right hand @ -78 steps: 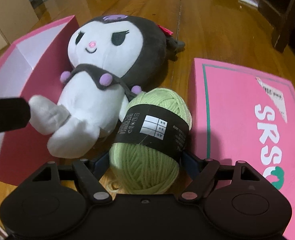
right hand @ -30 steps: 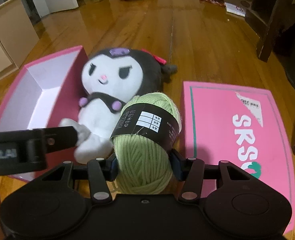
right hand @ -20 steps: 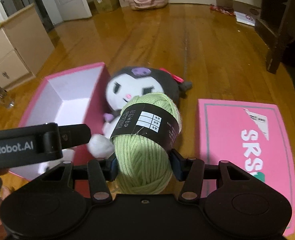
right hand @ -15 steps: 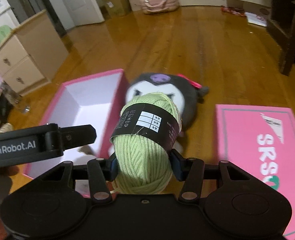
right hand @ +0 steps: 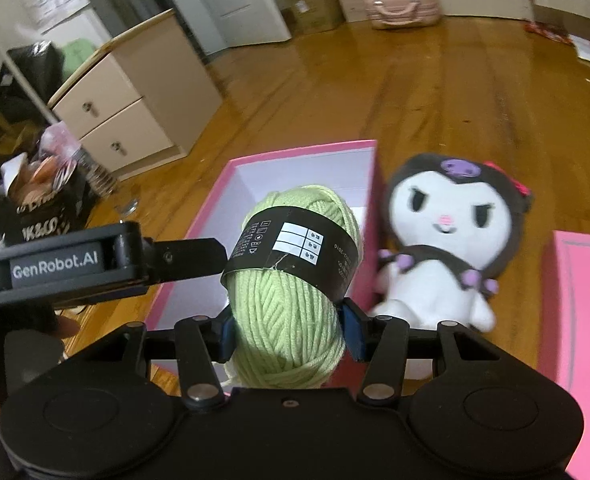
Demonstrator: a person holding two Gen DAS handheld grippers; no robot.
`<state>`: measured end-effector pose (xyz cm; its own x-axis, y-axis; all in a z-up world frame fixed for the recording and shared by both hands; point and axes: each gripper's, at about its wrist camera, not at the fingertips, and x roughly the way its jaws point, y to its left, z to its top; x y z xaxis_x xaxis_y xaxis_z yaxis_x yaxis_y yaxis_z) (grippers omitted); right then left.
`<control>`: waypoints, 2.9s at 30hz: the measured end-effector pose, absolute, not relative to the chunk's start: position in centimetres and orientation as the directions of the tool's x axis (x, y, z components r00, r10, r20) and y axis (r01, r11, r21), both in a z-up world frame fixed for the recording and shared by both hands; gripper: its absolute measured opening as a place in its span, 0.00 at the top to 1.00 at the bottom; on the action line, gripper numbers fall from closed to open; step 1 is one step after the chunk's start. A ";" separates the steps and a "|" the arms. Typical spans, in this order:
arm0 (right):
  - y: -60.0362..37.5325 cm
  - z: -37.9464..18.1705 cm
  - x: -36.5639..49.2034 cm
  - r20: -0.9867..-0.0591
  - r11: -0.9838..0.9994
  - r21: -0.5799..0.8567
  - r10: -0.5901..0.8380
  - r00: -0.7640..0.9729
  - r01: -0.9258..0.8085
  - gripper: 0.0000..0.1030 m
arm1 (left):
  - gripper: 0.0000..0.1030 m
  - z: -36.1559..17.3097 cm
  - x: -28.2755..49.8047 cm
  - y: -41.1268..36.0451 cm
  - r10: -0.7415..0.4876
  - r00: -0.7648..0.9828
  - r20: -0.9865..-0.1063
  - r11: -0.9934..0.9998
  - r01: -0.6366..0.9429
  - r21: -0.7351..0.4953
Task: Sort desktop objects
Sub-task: 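Carry the yarn ball into the pink box and open the right gripper, then move the right tool to the Kuromi plush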
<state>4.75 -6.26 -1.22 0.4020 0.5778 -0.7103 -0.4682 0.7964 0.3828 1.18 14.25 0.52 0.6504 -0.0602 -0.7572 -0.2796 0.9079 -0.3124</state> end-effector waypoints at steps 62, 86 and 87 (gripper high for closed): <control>-13.1 -2.1 5.2 -0.760 0.845 0.331 0.503 0.412 -0.421 0.25 | 0.00 -1.1 4.0 6.9 0.025 0.576 -0.817 0.967 -0.221 -0.126; -15.3 -5.9 9.0 -0.702 0.864 0.432 0.503 0.504 -0.261 0.24 | 0.00 -1.6 9.9 4.0 -0.094 0.563 -0.821 0.993 -0.009 -0.120; -15.5 -6.2 9.3 -0.698 0.860 0.452 0.506 0.506 -0.237 0.24 | 0.00 -1.4 10.1 4.1 -0.077 0.570 -0.818 0.995 -0.014 -0.103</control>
